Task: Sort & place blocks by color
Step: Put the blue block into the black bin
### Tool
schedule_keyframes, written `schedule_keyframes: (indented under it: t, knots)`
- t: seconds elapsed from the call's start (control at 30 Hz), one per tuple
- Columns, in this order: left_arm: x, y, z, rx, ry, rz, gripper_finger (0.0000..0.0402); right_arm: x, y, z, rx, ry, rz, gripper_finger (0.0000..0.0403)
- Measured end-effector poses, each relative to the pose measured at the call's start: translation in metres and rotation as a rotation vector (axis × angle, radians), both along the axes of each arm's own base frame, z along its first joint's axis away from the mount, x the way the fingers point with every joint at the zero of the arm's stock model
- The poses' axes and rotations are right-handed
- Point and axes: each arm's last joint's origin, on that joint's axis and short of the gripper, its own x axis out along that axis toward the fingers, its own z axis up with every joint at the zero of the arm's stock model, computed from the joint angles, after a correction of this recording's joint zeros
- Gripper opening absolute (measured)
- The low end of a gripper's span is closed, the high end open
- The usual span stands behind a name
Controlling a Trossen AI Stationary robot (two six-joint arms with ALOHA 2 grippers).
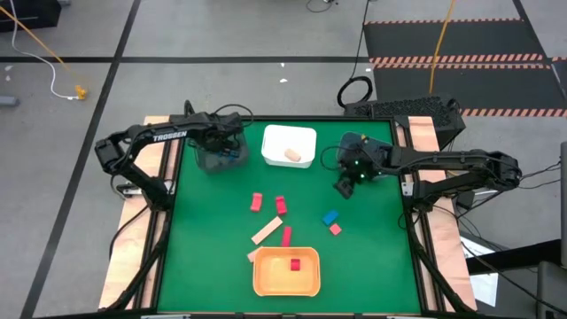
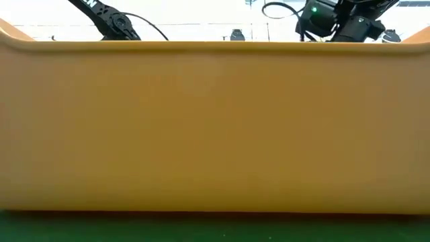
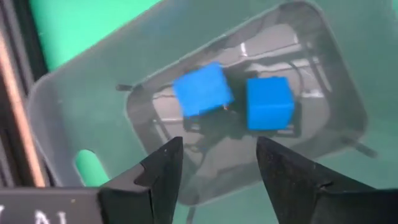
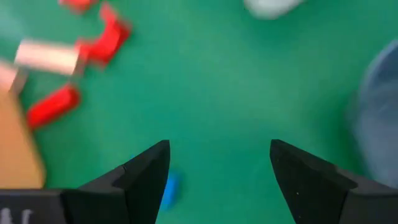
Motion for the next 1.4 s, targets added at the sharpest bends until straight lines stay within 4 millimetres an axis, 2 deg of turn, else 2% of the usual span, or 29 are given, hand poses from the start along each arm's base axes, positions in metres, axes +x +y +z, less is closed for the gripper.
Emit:
schedule_keyframes:
  t: [0.13, 0.27, 0.4, 0.5, 0.63, 0.7, 0.87, 1.07, 1.23, 1.4]
  knots:
    - [0.009, -0.002, 0.011, 0.017, -0.079, -0.055, 0.0189, -0.004, 0.008, -0.002, 0.061, 0.019, 0.224, 0.027]
    - [0.022, -0.01, 0.034, 0.06, -0.216, -0.149, 0.0178, -0.003, 0.014, -0.006, -0.056, -0.027, 0.444, 0.027]
    - [0.029, -0.029, 0.058, 0.113, -0.389, -0.214, 0.0175, -0.001, 0.02, -0.017, -0.166, -0.1, 0.592, 0.027]
    - [0.03, -0.046, 0.076, 0.143, -0.503, -0.238, 0.0174, -0.004, 0.025, -0.033, -0.207, -0.133, 0.651, 0.027]
    - [0.031, -0.068, 0.1, 0.196, -0.664, -0.293, 0.0174, -0.007, 0.029, -0.049, -0.232, -0.209, 0.647, 0.027]
    - [0.033, -0.077, 0.112, 0.229, -0.757, -0.326, 0.0174, -0.005, 0.031, -0.05, -0.24, -0.255, 0.641, 0.027]
    - [0.029, -0.093, 0.129, 0.278, -0.864, -0.324, 0.0174, -0.005, 0.037, -0.051, -0.25, -0.282, 0.708, 0.027]
    - [0.032, -0.105, 0.133, 0.273, -0.914, -0.354, 0.0175, -0.011, 0.041, -0.06, -0.241, -0.265, 0.73, 0.027]
    - [0.035, -0.116, 0.134, 0.254, -0.938, -0.35, 0.0175, -0.019, 0.04, -0.077, -0.194, -0.282, 0.536, 0.027]
    - [0.036, -0.126, 0.134, 0.264, -0.942, -0.331, 0.0175, -0.027, 0.04, -0.086, -0.143, -0.465, 0.385, 0.027]
